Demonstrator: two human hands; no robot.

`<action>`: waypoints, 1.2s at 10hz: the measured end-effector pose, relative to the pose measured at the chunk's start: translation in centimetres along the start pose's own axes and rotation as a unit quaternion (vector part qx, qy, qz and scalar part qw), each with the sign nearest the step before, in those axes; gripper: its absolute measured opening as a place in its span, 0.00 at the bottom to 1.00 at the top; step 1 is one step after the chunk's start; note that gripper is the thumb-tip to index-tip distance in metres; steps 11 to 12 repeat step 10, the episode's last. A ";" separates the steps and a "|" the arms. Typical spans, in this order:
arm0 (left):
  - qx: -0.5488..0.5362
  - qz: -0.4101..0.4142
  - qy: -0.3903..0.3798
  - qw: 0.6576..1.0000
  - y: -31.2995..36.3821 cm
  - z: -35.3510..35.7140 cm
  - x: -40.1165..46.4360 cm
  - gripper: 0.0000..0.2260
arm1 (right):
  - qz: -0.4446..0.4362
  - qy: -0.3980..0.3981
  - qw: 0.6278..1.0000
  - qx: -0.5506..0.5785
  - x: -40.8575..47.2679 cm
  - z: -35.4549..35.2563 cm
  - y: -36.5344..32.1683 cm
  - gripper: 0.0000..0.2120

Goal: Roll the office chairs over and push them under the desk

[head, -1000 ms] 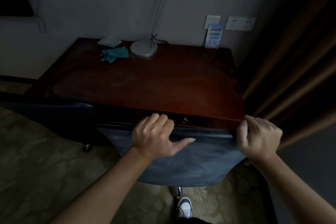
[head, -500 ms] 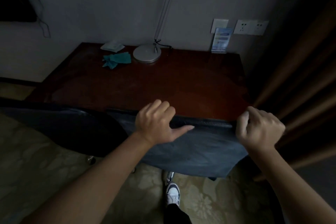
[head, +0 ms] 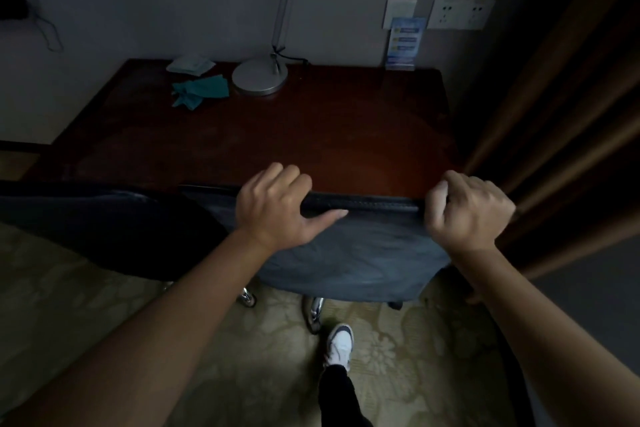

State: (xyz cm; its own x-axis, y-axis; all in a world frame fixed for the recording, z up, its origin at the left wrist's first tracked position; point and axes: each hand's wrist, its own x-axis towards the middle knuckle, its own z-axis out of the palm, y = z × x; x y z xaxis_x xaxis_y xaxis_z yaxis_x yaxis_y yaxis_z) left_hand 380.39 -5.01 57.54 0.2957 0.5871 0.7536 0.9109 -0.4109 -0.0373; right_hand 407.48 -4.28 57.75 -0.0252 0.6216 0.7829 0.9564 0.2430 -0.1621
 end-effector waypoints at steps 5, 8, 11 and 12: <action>0.003 -0.025 -0.131 0.991 0.5 -2.0 -0.1 0.28 | -0.005 -0.017 1.000 0.009 -0.6 -0.4 0.2 0.16; -0.080 -0.133 -0.306 0.939 3.9 -6.7 1.2 0.25 | 0.046 -0.161 0.984 0.058 -0.4 -4.0 -0.1 0.13; -0.163 -0.228 -0.221 0.934 6.3 -9.5 6.5 0.16 | 0.137 -0.216 0.951 0.171 2.9 -7.7 -0.6 0.14; -0.163 -0.228 -0.221 0.934 6.3 -9.5 6.5 0.16 | 0.137 -0.216 0.951 0.171 2.9 -7.7 -0.6 0.14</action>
